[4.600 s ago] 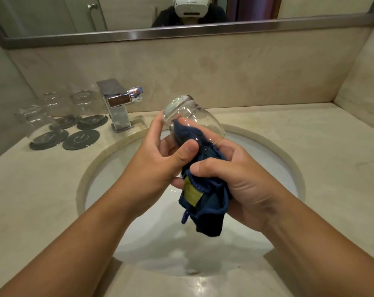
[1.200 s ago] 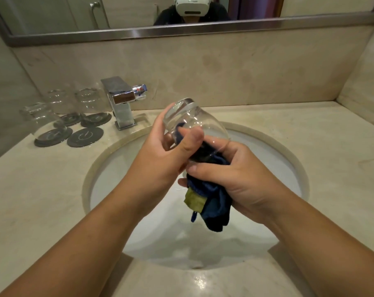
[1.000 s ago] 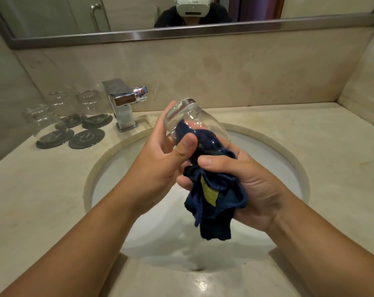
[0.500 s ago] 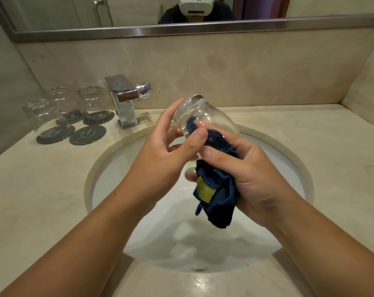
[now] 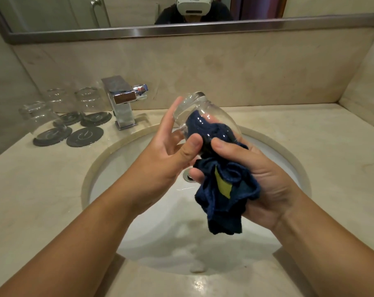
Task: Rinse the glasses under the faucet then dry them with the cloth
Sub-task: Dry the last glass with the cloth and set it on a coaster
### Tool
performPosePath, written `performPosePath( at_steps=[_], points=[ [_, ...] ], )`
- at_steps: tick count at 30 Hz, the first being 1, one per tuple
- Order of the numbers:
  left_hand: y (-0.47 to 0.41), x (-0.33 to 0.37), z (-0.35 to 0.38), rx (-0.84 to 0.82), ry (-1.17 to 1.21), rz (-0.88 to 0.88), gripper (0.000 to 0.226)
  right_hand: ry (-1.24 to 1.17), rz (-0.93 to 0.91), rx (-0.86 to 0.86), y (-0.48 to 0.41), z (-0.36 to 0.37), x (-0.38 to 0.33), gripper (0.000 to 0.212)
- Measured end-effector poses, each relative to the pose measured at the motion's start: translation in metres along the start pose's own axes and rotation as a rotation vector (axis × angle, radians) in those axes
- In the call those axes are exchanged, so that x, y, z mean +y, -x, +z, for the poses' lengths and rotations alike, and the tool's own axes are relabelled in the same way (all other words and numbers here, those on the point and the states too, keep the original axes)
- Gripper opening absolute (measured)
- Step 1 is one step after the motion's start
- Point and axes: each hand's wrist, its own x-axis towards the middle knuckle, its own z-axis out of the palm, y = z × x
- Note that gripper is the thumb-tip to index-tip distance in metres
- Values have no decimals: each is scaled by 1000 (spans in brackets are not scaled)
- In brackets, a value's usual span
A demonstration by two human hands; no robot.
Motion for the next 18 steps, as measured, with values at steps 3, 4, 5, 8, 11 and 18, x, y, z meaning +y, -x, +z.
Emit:
performPosePath(
  at_steps=[3,4,5,8,11,18],
  points=[
    [3,5,1,5,-7,-10,72,80,-44,-4,-3,0,1,38],
    [4,6,3,22,9,-6,67,139,-61,10,-4,0,3,37],
    [6,7,6,51,20,1,64,204,-80,27,-5,0,6,38],
    [8,5,13,150,25,17,64,298,-89,31,-5,1,10,43],
    [9,4,10,115,79,23,84,238,-54,-31,-1,0,8,40],
    [6,5,3,-10,135,39,84,-10,13,-82,3,-1,4,49]
  ],
)
